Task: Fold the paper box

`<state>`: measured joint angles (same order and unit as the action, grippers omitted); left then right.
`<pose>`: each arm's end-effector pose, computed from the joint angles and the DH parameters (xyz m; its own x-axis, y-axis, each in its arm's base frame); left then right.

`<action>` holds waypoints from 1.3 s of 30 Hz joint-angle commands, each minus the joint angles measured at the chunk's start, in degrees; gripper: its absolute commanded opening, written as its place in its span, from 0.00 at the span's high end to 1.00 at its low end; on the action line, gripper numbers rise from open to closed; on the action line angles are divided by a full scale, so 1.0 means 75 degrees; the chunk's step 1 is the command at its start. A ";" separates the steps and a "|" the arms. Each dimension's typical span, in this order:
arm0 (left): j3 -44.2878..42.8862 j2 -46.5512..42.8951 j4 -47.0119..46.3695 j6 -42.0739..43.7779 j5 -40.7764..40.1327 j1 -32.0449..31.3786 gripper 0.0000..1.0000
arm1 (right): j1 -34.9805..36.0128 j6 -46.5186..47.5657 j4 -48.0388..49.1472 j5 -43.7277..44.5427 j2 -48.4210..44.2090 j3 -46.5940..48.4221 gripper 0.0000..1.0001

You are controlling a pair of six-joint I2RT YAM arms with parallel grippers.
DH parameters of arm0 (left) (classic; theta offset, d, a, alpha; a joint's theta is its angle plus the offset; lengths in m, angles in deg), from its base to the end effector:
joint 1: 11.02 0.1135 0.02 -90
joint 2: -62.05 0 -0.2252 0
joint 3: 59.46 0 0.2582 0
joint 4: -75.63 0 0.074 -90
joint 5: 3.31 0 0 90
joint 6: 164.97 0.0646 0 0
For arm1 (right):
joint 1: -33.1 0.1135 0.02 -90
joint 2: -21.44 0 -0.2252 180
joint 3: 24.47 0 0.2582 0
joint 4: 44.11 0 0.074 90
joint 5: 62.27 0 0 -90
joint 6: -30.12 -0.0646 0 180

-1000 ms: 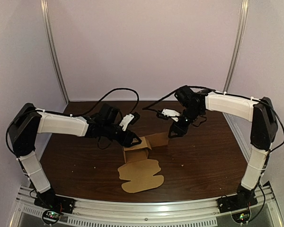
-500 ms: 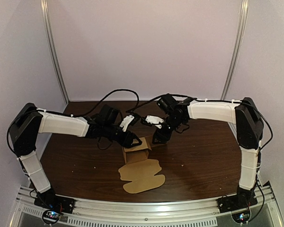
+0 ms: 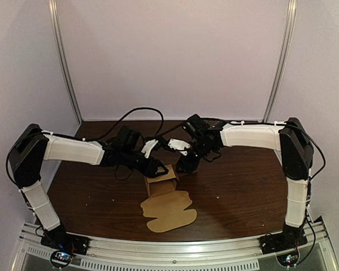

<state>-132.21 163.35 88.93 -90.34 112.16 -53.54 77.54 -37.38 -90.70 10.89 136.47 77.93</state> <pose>0.2683 -0.2837 0.1227 -0.6985 0.3158 -0.6422 0.6857 0.5524 -0.4741 0.2987 0.3192 0.1444 -0.2698 -0.7775 -0.5680 -0.9517 0.3053 0.0341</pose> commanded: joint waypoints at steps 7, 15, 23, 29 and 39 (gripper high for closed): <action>0.1029 -0.1328 0.0082 -0.0377 -0.0244 0.0068 0.46 | 0.0069 -0.0056 0.0030 0.0058 0.0001 -0.0042 0.36; 0.1900 -0.2305 0.0072 -0.0725 -0.0981 0.0068 0.46 | 0.0068 0.0000 -0.0055 -0.0151 0.0004 0.0020 0.36; 0.2262 -0.2246 -0.0173 -0.0894 -0.1032 0.0068 0.47 | 0.0261 0.0064 -0.0094 -0.0213 -0.0016 0.0015 0.36; 0.2557 -0.2205 -0.0835 -0.0992 -0.0889 0.0068 0.47 | 0.0596 0.0081 -0.0114 -0.0085 0.0087 0.0091 0.35; 0.2788 -0.1964 -0.1978 -0.1300 -0.0613 0.0068 0.47 | 0.0836 -0.0140 -0.0244 -0.0104 0.0285 0.0430 0.35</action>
<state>-112.12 147.53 78.77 -98.98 106.98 -53.06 83.12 -37.40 -91.83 10.04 137.49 79.33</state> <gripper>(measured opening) 0.526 0.647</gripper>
